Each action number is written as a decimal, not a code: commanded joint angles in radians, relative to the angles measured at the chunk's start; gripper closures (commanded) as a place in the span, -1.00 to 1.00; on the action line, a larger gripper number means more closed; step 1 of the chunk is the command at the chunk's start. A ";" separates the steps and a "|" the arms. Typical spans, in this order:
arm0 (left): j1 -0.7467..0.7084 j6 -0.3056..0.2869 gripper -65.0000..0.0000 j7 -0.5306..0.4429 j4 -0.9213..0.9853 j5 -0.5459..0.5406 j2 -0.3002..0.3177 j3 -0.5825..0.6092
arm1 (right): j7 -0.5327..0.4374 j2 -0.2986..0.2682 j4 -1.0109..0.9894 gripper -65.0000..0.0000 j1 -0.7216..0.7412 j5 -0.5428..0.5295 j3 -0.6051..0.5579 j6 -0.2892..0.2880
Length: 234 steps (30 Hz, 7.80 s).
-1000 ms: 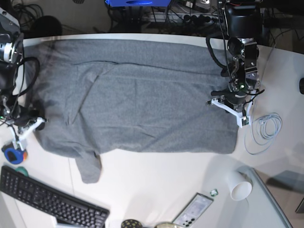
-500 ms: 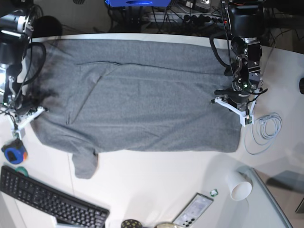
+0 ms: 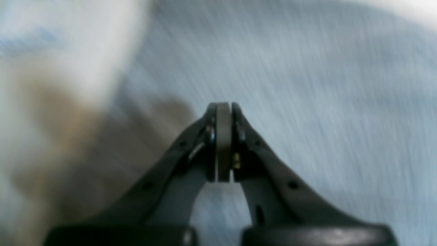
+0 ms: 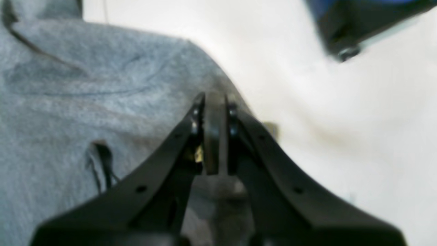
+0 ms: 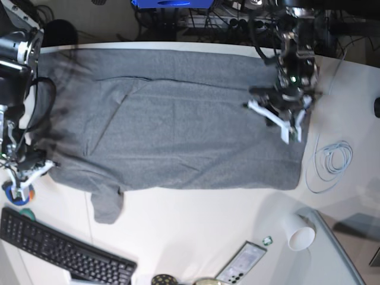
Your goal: Layout the t-shirt on the table in an organized manner, then fold the t-shirt properly
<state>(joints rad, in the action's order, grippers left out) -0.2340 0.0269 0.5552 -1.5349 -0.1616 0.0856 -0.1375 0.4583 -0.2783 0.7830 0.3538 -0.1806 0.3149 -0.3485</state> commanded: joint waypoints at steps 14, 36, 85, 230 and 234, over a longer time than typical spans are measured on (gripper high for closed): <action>-0.206 0.006 1.00 -0.033 -0.080 0.004 0.032 -0.012 | -0.074 -0.028 -0.076 0.92 0.040 -0.006 0.005 0.012; -0.207 0.006 1.00 -0.036 0.003 0.004 0.105 -0.014 | -0.069 -0.002 0.003 0.93 -0.055 -0.010 0.017 0.180; 0.272 -0.157 0.65 0.068 0.205 0.004 0.173 -0.333 | -0.283 -0.057 -0.389 0.94 0.155 -0.006 0.007 -0.128; 0.106 -0.157 0.16 0.139 0.067 -0.017 0.105 -0.178 | 0.360 0.101 0.721 -0.01 -0.393 -0.012 0.186 -0.260; 0.118 -0.157 0.62 0.139 0.067 -0.017 0.096 -0.182 | 0.360 0.101 0.718 -0.01 -0.393 -0.012 0.186 -0.260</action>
<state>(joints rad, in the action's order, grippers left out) -0.1295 -0.1314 0.7078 -1.4509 -0.1734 0.1745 -0.3164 0.8379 -0.1646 1.4857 -0.0509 -0.1802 0.4976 -0.6029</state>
